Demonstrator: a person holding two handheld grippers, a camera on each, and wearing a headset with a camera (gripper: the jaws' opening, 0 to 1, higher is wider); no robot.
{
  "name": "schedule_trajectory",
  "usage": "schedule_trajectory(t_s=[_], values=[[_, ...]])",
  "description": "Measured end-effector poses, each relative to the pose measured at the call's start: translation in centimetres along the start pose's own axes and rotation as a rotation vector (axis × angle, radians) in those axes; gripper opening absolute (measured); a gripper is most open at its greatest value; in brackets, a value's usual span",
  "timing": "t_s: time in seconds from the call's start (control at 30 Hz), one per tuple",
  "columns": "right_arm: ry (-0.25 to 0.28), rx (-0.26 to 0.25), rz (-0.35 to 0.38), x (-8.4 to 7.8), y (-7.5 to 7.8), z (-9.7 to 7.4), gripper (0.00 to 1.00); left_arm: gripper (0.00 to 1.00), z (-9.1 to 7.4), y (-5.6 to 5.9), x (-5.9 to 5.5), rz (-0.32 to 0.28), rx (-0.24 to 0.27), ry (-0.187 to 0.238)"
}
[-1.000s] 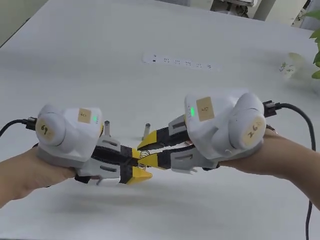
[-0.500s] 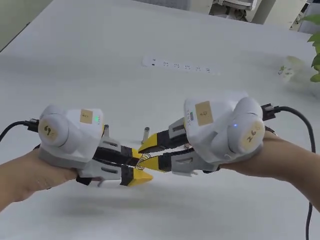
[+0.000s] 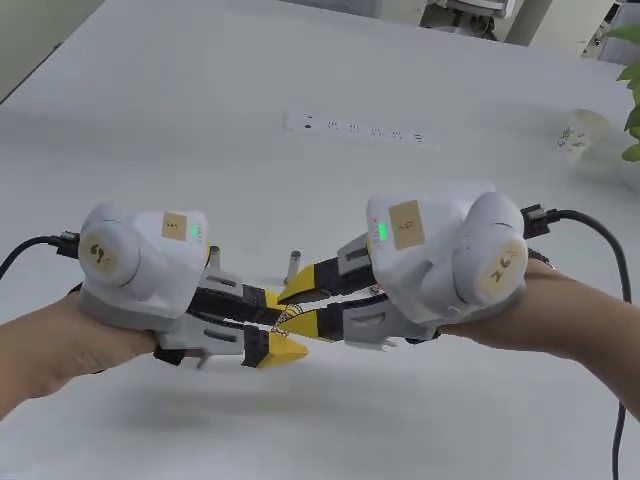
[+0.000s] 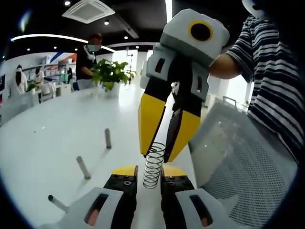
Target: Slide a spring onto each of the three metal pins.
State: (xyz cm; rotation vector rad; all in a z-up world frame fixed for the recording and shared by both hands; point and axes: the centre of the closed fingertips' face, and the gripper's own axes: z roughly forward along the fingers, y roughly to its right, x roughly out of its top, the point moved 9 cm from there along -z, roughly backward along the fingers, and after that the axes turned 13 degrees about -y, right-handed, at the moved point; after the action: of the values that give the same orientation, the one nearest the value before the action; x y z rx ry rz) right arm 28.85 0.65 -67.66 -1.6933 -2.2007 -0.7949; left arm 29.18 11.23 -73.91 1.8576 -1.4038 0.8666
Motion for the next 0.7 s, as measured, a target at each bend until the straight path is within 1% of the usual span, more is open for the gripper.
schedule_trajectory(t_s=[0.17,0.3,0.47,0.7], values=[[-0.001,-0.003,0.0,-0.02,0.11,-0.05,0.07,0.13,-0.04,-0.11,-0.05,-0.013,0.001,-0.001],[-0.003,-0.01,0.0,-0.08,0.39,-0.13,0.07,0.16,-0.19,-0.27,-0.11,-0.021,0.011,-0.002],[-0.005,-0.012,0.0,-0.15,0.6,-0.16,0.07,0.22,-0.49,-0.54,-0.35,-0.041,0.03,-0.003],[-0.014,-0.015,-0.006,-0.28,0.81,-0.13,0.07,0.25,-0.94,-0.64,-0.71,-0.053,0.047,-0.004]])
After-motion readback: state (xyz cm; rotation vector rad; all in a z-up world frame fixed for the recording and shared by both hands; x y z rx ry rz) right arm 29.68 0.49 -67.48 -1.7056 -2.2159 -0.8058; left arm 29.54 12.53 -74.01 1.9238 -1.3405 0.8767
